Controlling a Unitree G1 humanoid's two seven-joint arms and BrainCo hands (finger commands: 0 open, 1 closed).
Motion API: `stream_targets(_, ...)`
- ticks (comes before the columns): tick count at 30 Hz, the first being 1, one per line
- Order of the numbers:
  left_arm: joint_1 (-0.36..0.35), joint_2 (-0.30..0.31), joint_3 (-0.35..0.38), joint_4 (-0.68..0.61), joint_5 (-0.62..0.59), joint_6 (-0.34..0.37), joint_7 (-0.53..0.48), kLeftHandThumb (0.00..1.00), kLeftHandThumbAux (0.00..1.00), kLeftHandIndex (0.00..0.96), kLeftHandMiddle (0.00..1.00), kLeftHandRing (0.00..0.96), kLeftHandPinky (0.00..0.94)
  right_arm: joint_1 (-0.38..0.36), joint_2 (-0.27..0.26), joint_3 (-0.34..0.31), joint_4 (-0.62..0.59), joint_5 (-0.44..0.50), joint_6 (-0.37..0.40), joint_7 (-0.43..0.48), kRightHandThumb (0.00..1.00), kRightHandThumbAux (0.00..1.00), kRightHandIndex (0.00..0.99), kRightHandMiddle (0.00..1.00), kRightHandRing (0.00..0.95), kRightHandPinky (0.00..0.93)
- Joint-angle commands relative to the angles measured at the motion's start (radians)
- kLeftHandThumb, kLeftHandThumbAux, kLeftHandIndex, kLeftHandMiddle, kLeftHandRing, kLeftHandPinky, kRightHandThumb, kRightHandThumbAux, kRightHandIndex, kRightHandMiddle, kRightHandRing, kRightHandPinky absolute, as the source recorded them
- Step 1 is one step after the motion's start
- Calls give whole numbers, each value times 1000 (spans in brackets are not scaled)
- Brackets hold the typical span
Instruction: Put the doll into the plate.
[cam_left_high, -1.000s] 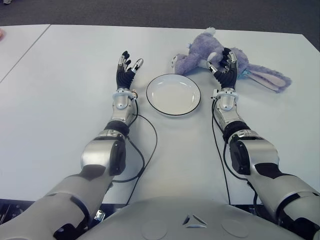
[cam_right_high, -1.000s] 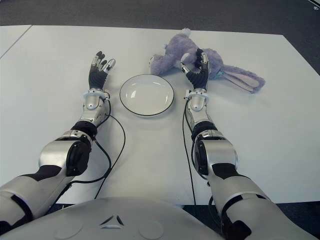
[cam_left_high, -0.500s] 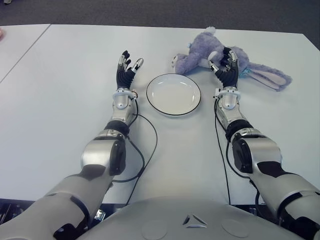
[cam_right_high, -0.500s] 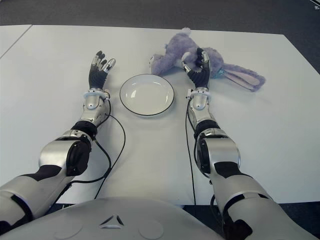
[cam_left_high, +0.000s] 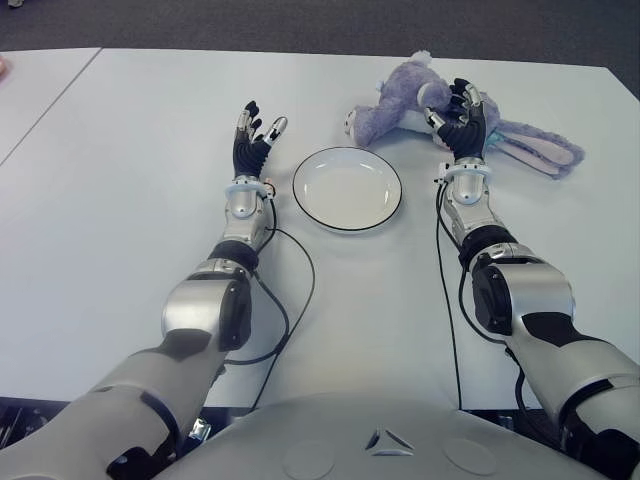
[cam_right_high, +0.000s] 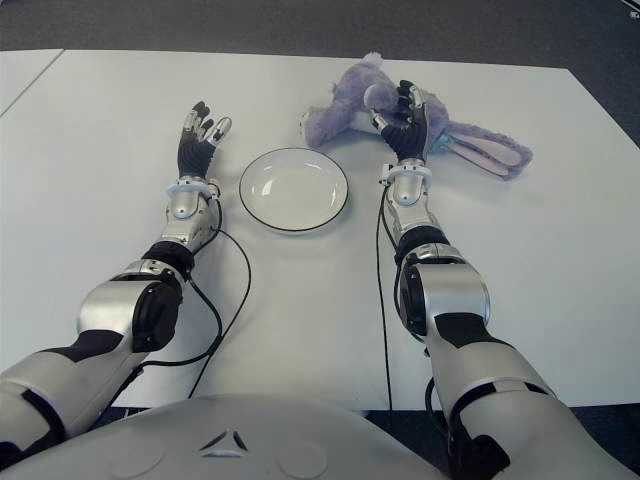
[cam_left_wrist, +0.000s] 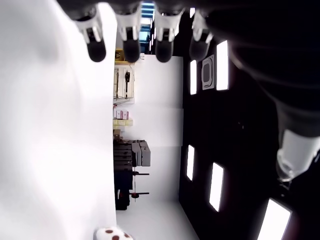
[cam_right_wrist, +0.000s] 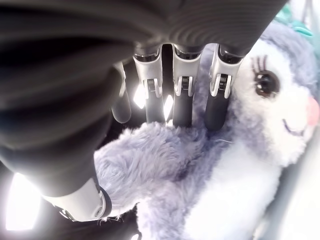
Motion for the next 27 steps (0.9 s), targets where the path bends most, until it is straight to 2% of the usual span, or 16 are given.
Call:
stream_targets(1,215,-30,1,144,10,121,12,0,549,72,72,68,66,-39,-14,11,24,-7,47,22,342,776,152,200,190,198)
stream_targets(27,209,-32,15,145,-4,143,4,0,564,80,74,65,67,-104,-53,61,29,-46,76,10,356,748,156,191,176,200)
